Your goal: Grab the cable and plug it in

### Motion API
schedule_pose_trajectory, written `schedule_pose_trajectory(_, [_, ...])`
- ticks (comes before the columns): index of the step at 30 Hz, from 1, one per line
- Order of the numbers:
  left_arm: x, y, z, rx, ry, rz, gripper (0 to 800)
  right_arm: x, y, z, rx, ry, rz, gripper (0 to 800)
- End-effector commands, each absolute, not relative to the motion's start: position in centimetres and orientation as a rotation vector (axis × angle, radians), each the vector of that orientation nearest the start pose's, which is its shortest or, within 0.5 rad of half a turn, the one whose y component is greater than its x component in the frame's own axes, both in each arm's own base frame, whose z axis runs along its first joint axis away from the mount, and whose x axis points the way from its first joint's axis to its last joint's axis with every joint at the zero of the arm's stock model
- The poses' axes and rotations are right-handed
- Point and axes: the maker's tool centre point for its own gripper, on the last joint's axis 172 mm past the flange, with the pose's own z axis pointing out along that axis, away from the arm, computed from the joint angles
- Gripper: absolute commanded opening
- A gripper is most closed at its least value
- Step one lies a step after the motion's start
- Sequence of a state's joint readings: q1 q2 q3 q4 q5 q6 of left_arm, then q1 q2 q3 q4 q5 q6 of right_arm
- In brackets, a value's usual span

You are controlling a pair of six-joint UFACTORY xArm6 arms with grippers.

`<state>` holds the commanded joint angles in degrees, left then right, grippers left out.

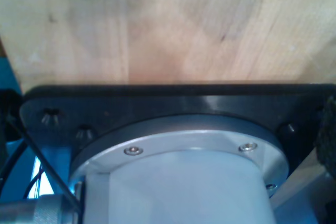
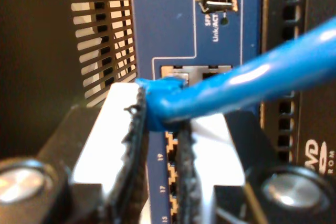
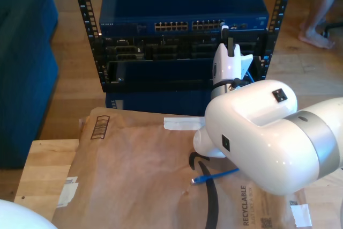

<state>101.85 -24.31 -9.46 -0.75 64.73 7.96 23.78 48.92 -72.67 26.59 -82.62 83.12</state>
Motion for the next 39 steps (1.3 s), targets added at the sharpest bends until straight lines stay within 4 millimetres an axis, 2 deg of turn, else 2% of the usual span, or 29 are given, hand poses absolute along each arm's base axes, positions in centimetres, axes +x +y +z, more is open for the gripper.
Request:
schedule_pose_trajectory(23, [-2.06,11.14,3.69,1.81,1.954,-0.413,800,66.57,15.75,27.57,-0.949,1.077,-1.308,0])
schedule_pose_trajectory(39, [-2.06,11.18,3.71,1.811,1.955,-0.412,800,66.52,15.73,26.86,-0.959,1.082,-1.307,0])
